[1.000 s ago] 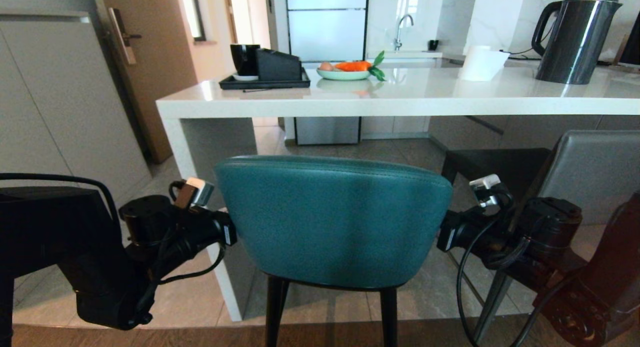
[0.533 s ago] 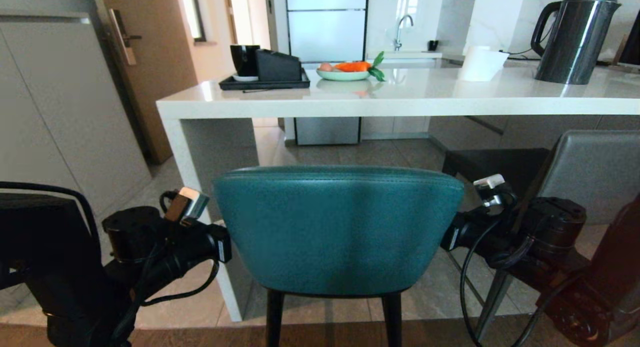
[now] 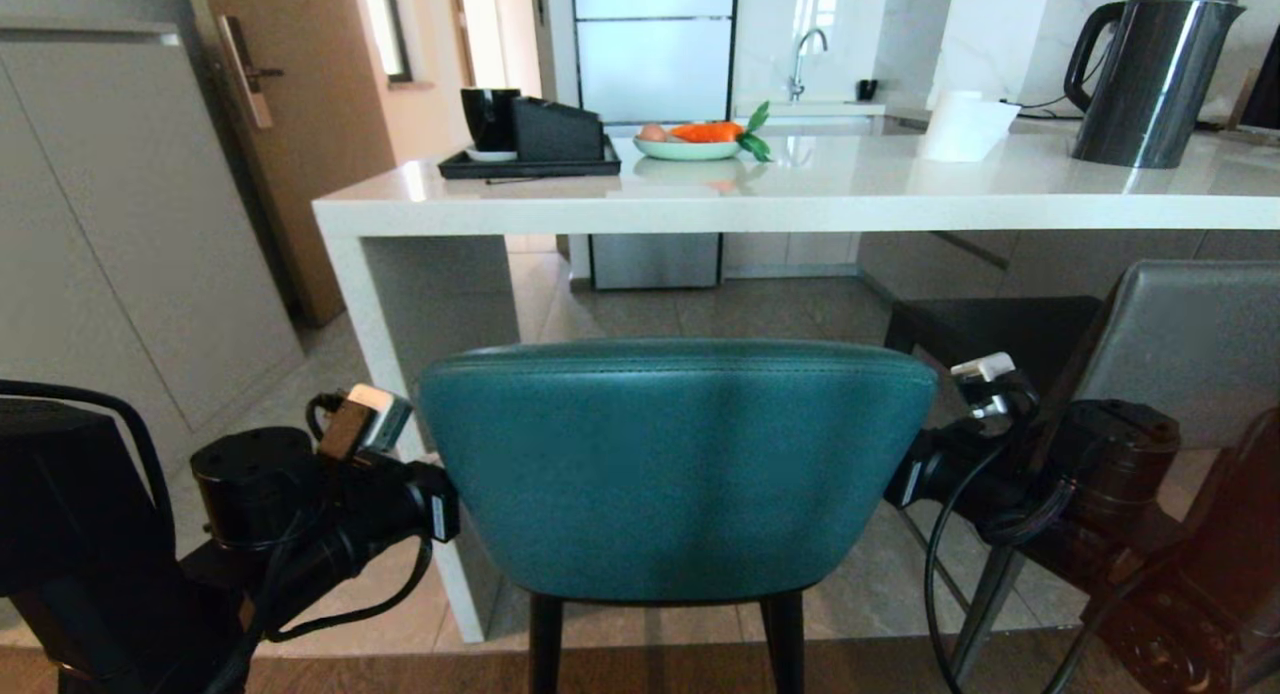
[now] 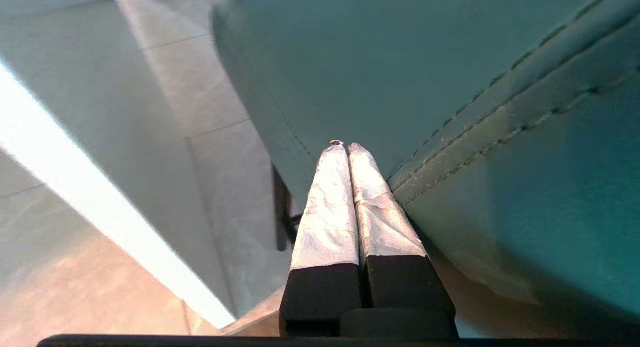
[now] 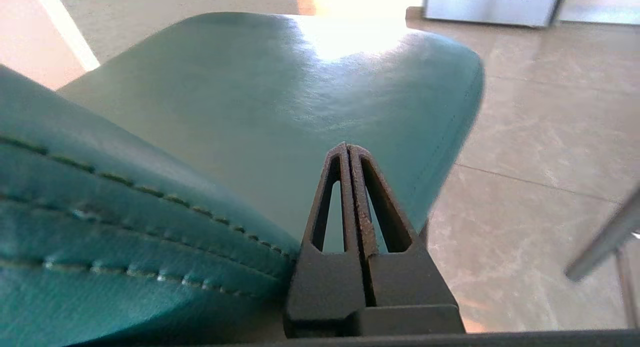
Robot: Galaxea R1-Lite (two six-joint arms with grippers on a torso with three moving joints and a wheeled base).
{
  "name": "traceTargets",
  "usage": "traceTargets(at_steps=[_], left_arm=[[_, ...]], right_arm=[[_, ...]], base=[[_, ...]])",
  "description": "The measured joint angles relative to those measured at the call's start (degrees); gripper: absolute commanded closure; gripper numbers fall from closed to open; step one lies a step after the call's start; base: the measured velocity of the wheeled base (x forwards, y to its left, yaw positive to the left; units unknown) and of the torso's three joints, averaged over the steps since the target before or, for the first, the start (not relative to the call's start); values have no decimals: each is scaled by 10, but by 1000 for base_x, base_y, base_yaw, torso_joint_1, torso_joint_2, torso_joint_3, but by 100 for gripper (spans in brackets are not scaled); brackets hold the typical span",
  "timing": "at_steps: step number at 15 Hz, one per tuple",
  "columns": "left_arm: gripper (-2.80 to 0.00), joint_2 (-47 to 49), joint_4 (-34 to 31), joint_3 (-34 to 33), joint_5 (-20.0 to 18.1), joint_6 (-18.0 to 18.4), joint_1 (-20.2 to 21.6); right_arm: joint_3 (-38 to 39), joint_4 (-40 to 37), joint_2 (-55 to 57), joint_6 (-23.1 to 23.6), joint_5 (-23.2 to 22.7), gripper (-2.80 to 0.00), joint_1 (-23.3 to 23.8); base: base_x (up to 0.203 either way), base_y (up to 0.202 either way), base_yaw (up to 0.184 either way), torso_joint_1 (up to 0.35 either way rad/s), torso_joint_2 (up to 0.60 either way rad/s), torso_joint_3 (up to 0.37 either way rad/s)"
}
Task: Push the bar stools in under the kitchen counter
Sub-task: Pull the blue chair out from under the dining table
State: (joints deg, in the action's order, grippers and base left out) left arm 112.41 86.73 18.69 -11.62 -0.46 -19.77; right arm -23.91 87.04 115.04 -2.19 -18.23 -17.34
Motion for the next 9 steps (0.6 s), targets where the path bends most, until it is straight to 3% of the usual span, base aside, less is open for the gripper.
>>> traceTargets(at_steps=[2, 4, 9], left_arm=[[0, 0, 0, 0, 38, -3, -8], [0, 0, 4, 2, 43, -3, -9], [0, 2, 5, 2, 44, -3, -9]], right_arm=[[1, 0, 0, 0, 10, 0, -3], [1, 2, 0, 1, 14, 0, -7], [8, 3, 0, 3, 17, 0, -18]], base=[[0, 0, 0, 0, 0, 0], [-51, 0, 1, 6, 2, 3], [-188, 0, 1, 1, 4, 1]])
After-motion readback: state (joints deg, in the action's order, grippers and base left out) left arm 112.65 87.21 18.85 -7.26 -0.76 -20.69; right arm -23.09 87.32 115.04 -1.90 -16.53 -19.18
